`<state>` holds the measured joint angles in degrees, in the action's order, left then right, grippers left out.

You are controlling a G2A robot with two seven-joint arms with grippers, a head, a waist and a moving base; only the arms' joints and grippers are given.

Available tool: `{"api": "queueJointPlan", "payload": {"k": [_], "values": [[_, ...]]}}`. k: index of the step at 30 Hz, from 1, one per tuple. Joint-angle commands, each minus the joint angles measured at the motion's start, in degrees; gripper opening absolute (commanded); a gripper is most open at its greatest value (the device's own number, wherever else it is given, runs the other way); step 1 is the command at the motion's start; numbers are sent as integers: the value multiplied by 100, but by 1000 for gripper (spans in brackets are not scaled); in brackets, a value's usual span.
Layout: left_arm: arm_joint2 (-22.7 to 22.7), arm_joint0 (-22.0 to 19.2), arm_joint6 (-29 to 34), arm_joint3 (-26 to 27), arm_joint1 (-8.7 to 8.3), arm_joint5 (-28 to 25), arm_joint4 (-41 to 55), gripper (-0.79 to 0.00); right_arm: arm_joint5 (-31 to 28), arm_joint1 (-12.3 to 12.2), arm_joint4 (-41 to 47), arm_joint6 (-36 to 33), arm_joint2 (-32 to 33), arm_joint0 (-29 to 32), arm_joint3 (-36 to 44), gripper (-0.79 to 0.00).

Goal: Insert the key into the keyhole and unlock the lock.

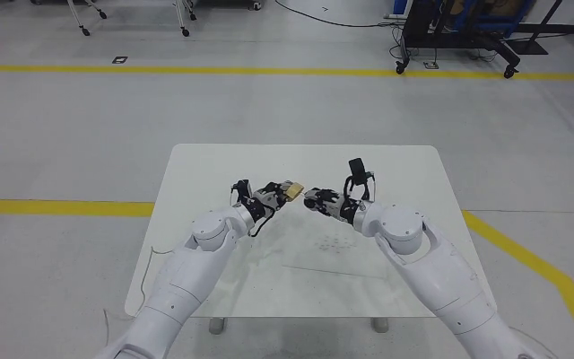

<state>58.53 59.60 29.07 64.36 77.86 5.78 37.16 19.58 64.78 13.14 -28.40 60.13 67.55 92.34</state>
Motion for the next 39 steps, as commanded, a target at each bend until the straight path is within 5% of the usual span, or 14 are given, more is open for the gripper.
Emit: {"api": "queueJointPlan", "payload": {"k": [1, 16, 17, 18, 19, 33, 36, 39], "values": [[6, 0, -9, 5, 5, 22, 0, -785, 29, 18, -41, -2, -75, -30, 14, -785], [42, 12, 57, 93, 23, 50, -139, -785, 132, 89, -173, 75, -128, -184, -146, -785], [47, 10, 56, 99, 22, 52, -161, -785, 128, 90, -171, 75, -112, -185, -153, -529], [56, 10, 61, 109, 22, 54, -170, -785, 115, 90, -162, 77, -89, -182, -155, -95], [71, 10, 58, 114, 19, 56, -185, -785, 95, 90, -132, 71, -59, -170, -152, 0], [302, 88, 26, 252, -25, -103, -382, -785, 25, 87, 71, -68, 38, -122, -150, 0], [297, 80, 158, 268, -27, -297, -479, -785, -469, 122, 1000, -204, 259, 82, -211, 0], [305, 68, 188, 307, -25, -498, -563, -785, -804, 153, 1710, -458, 379, 201, -388, -394]]}}
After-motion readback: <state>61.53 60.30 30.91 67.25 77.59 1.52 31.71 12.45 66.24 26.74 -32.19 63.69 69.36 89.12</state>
